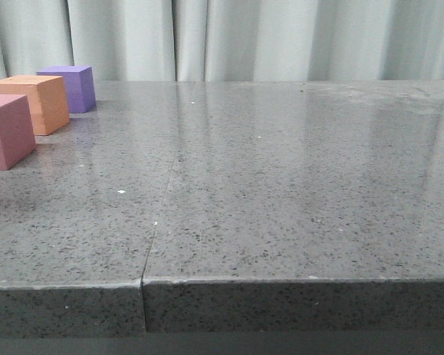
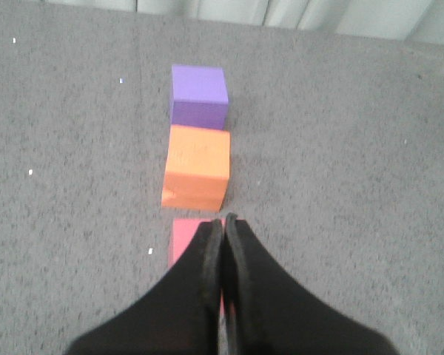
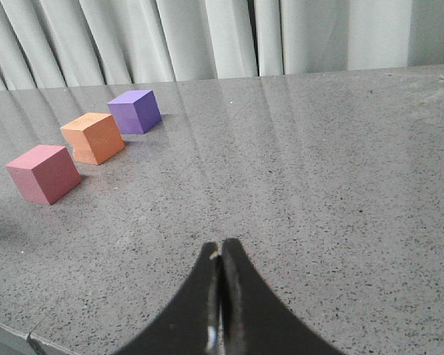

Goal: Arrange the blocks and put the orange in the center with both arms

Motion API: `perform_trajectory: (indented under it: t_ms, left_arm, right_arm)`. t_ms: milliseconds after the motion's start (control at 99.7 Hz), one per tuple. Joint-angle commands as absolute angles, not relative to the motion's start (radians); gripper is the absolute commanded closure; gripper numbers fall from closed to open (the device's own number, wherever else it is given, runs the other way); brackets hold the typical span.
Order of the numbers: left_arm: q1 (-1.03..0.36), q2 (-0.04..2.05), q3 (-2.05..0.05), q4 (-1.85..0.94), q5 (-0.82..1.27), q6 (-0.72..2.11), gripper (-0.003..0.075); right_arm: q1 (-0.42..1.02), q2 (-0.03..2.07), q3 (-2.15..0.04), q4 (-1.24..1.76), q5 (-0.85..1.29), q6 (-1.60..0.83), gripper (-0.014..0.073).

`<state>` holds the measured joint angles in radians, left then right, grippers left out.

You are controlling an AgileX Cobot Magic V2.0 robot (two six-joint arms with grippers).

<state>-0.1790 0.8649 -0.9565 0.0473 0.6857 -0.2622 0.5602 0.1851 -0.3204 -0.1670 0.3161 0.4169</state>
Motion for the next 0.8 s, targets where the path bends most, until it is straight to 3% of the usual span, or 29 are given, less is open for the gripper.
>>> perform_trajectory:
  t_ms: [0, 612, 793]
  left_arm:
    - [-0.176, 0.816, -0.928, 0.036, 0.609, -0.272, 0.0741]
    - [-0.176, 0.597, -0.606, 0.054, 0.558, -0.272, 0.0741]
    - [-0.171, 0.537, -0.539, 0.060, 0.453, -0.240, 0.0741]
  right_arm:
    - [0.558, 0.192, -0.347, -0.185, 0.227, 0.408, 0.0661]
    - [0.558, 0.192, -0.347, -0.185, 0.227, 0.408, 0.0661]
    - [0.558, 0.192, -0.347, -0.185, 0.227, 0.408, 0.0661]
